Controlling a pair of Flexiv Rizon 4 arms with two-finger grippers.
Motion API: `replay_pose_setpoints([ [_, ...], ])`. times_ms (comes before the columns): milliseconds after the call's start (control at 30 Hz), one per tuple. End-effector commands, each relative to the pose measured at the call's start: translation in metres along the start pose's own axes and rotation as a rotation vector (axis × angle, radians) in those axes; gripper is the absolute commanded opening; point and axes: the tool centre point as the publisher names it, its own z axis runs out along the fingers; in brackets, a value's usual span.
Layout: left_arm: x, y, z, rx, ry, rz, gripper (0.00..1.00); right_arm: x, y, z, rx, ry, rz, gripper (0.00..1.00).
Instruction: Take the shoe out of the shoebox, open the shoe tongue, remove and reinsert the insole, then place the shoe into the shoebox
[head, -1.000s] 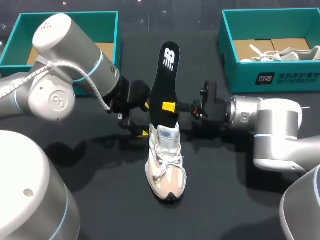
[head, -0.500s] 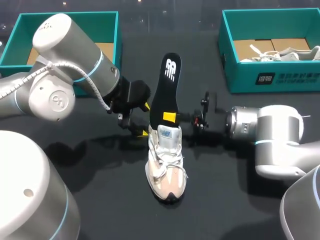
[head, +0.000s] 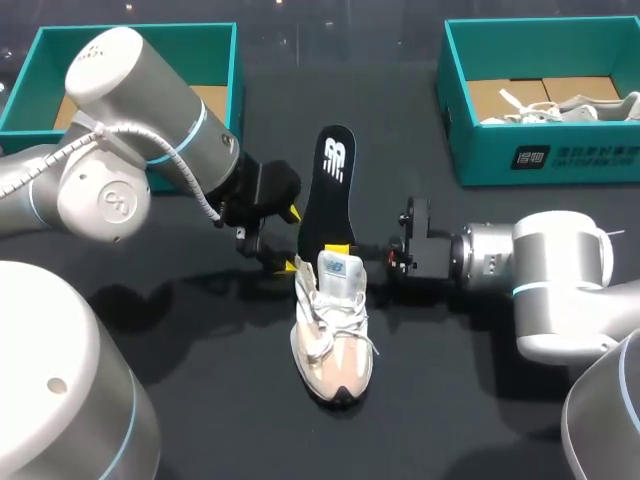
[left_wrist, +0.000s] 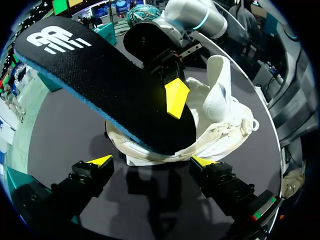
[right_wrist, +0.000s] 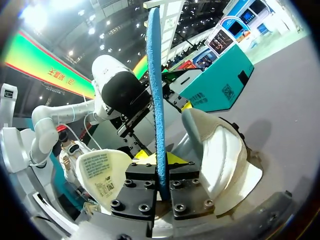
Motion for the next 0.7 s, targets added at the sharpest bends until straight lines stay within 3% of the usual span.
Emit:
replay_pose_setpoints([
  [33, 0.0, 0.0, 0.001, 0.0, -0.001, 0.0, 1.0, -0.007, -0.013, 0.005, 0.018, 0.015, 0.012, 0.0],
  [200, 0.0, 0.0, 0.001, 0.0, -0.001, 0.0, 1.0, -0.008, -0.009, 0.006, 0.01, 0.03, 0.006, 0.0],
  [333, 0.0, 0.0, 0.001, 0.0, -0.001, 0.0, 1.0, -0.006, -0.004, 0.007, 0.008, 0.042, -0.012, 0.2],
  [500, 0.0, 0.0, 0.001, 0.0, -0.001, 0.0, 1.0, -0.004, 0.001, 0.008, 0.018, 0.047, -0.033, 0.17],
  [700, 0.0, 0.0, 0.001, 0.0, -0.001, 0.0, 1.0, -0.002, 0.007, 0.009, 0.027, 0.053, -0.053, 0.25],
])
